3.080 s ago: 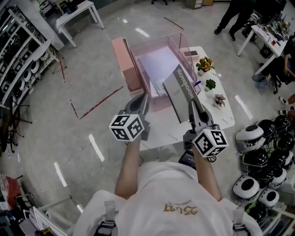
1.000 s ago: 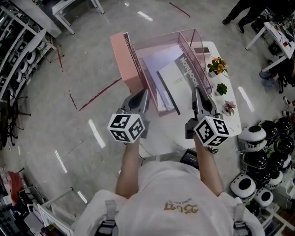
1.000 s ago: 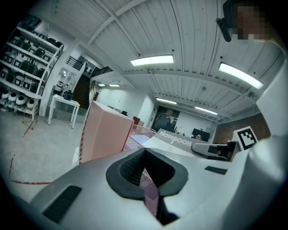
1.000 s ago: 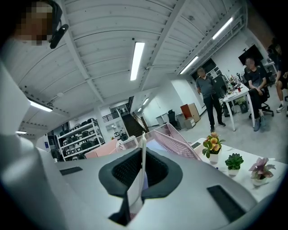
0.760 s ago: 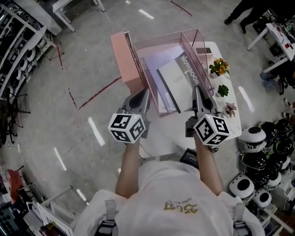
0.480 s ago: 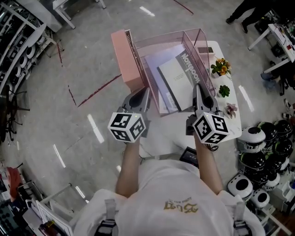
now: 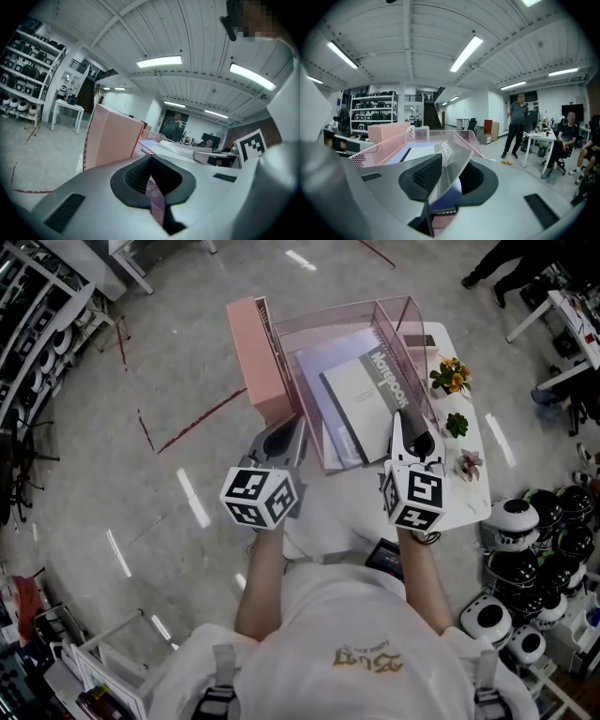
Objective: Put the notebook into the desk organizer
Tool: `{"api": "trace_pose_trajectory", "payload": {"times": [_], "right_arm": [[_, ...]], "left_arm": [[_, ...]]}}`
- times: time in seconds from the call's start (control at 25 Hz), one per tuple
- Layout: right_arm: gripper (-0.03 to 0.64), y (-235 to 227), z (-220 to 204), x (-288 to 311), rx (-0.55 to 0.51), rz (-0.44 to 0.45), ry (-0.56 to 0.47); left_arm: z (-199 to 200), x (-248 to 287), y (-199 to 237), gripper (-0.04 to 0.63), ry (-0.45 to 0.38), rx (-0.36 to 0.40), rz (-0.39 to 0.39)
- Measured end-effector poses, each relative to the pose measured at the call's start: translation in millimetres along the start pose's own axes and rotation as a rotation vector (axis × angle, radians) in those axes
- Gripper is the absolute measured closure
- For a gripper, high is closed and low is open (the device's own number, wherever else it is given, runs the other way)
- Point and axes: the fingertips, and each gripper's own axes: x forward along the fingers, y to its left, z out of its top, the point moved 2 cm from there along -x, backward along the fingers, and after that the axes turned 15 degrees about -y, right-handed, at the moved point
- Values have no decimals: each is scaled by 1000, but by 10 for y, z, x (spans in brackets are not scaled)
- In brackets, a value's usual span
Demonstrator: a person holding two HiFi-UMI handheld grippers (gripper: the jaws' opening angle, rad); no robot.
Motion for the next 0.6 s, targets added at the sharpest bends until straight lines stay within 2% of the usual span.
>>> {"api": "trace_pose_trajectory", "payload": {"times": [0.52,0.56,0.6], "right_arm": [[432,-49,-115,-13,-82,-1,41],[345,-36,-126,-9,-88,13,52],[305,-18,-137,-6,-93,26,62]], "left_arm": [[-50,-17,-1,580,16,24,8],[-49,-18,-2,580,16,25,9],[-46,-20,-5,580,15,26,9]]}}
